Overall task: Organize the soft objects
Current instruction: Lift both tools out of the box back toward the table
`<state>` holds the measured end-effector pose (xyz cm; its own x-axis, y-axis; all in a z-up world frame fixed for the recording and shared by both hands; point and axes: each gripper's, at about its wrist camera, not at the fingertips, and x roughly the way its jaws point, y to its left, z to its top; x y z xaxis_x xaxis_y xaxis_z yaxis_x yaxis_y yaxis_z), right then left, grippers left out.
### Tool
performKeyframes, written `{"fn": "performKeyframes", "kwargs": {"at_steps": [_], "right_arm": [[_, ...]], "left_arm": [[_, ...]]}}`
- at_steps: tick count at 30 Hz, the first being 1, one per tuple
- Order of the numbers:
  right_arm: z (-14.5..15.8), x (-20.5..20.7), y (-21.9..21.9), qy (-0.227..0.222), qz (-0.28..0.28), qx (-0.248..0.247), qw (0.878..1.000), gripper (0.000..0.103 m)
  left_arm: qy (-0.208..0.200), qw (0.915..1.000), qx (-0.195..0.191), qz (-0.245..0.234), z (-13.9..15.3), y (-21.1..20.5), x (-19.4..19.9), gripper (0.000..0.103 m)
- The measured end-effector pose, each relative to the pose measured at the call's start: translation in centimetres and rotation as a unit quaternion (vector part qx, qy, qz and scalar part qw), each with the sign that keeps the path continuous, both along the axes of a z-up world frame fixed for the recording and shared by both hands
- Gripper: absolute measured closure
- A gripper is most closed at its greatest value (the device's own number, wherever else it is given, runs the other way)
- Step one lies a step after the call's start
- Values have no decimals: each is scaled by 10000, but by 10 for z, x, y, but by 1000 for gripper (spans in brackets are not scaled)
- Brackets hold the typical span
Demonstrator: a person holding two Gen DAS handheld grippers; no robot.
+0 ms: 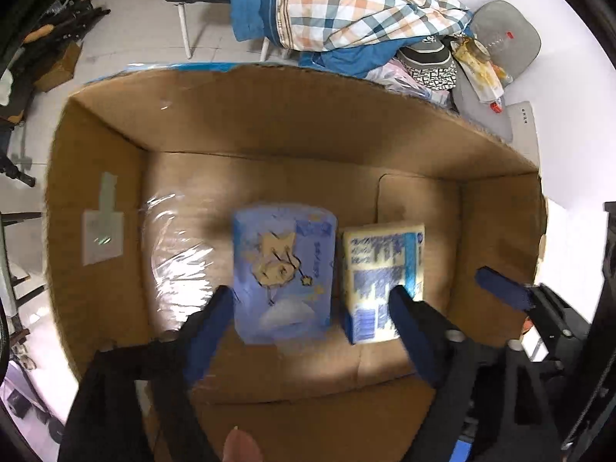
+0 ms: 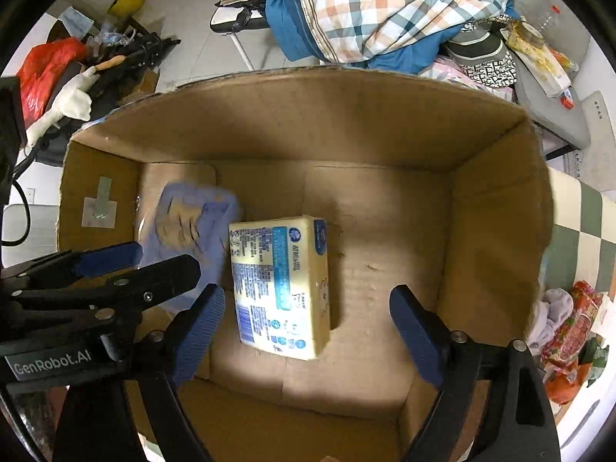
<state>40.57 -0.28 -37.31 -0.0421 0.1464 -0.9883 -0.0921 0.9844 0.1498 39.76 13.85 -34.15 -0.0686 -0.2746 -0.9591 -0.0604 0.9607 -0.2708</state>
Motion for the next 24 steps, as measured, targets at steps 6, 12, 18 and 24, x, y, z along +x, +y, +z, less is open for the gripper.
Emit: {"fn": "performKeyframes", "kwargs": {"at_steps": [6,12,18,24], "right_arm": [[16,-16,-2,-51,32,-57,10000,1],[33,-43,-4,-141,7,-248,9996,0],[53,-82,-10,-309,-163,-349,9988,0],[88,-127,-14,-692,-202,-523,9960,0]], "left_arm": [[-176,9996,95,192,14,10,-16,12],[-608,9970,413,261,43,16,-50,12],[-982,9932,600,196,71,10,-82,12],[-1484,9853,821,215,104,8,-117,12]]}}
